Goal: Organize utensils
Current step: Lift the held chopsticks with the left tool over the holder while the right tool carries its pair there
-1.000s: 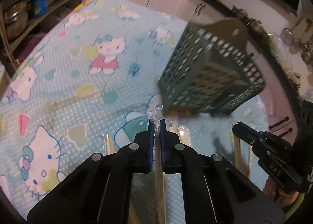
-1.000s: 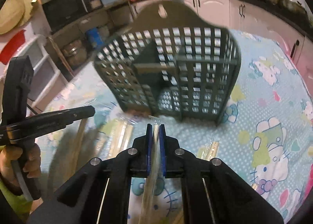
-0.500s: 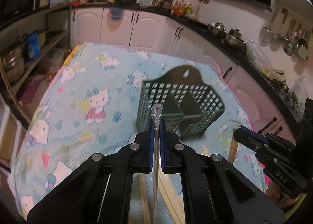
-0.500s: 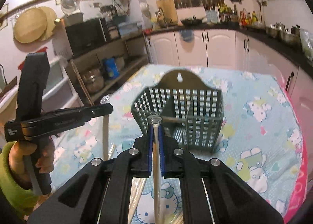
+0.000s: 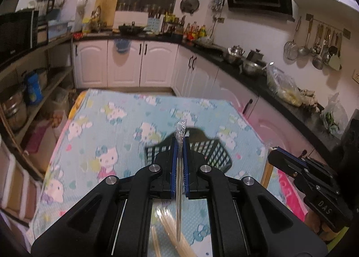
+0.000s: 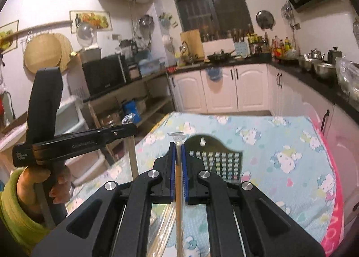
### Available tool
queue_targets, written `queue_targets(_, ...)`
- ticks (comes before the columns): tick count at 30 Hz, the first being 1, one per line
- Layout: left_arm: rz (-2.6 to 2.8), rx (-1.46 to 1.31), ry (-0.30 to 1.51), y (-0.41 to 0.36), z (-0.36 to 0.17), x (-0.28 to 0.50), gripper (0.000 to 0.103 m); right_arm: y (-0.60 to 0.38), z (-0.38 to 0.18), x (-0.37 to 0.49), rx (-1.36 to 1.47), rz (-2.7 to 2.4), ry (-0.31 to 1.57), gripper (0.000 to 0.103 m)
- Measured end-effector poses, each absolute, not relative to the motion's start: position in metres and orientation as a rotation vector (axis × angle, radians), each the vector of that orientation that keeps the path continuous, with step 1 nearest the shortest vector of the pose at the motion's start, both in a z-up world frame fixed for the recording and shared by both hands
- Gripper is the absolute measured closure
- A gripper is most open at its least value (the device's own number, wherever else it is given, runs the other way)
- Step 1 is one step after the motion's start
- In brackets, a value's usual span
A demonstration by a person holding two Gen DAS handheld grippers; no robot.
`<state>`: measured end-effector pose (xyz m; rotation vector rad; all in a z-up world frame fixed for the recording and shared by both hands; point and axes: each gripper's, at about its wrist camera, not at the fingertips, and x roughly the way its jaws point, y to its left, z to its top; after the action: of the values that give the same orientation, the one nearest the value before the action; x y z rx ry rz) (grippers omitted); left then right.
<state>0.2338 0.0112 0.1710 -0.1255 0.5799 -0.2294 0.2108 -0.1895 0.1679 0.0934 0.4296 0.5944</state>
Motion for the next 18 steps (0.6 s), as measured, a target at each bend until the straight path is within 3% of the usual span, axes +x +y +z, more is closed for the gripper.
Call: queue_targets(18,-0.182,-0.075,0.416,-0.007,0.216,0.279,0.102,-0.201,0.216,0.264,0.109,0.493,0.242,0.097)
